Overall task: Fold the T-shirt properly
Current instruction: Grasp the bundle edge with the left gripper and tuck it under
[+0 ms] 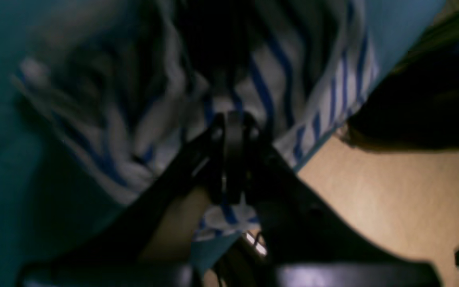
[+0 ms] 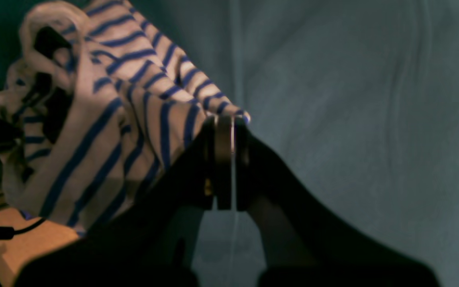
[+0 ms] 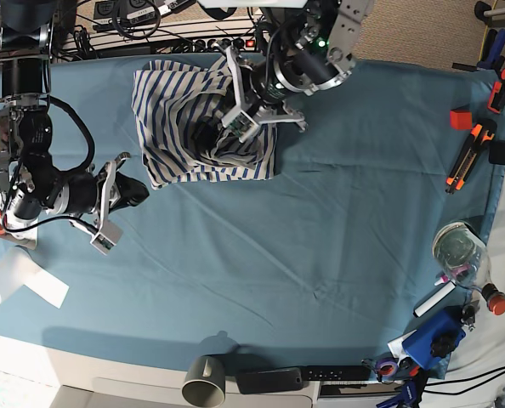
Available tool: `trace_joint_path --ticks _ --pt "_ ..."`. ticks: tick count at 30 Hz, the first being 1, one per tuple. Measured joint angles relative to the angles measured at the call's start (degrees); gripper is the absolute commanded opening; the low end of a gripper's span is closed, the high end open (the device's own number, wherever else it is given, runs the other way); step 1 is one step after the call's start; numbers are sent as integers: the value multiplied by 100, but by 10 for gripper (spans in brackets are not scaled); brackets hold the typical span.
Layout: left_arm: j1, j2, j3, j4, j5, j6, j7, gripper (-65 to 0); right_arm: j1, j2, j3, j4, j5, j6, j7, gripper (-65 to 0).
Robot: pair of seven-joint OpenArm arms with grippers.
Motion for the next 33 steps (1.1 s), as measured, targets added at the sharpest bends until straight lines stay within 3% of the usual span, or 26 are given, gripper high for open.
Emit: trace_joint_path --ticks 3,7,10,14,18,22,28,33 --pt "-105 -2 2 -225 31 4 2 -650 2 0 0 2 2 0 2 -637" --pt "-68 -2 0 -437 94 11 444 -650 2 -4 0 2 -264 0 2 -637" --pt "-33 -2 7 -459 595 422 573 -650 0 13 0 0 -330 -2 2 -637" --pt "-28 61 63 -433 1228 931 708 -650 0 9 0 2 929 118 9 -637" --pt "-44 66 68 -407 1421 1001 855 -650 2 0 0 2 2083 245 2 -637" --pt "-46 63 68 -400 1397 1019 911 -650 2 -4 0 -297 2063 262 -2 -638" --pt "-57 61 63 -396 1375 1023 894 -650 7 -13 -262 -1696 2033 186 13 -650" --pt "-72 61 63 -398 1333 1025 874 -650 4 -273 -337 -2459 2004 251 26 -650"
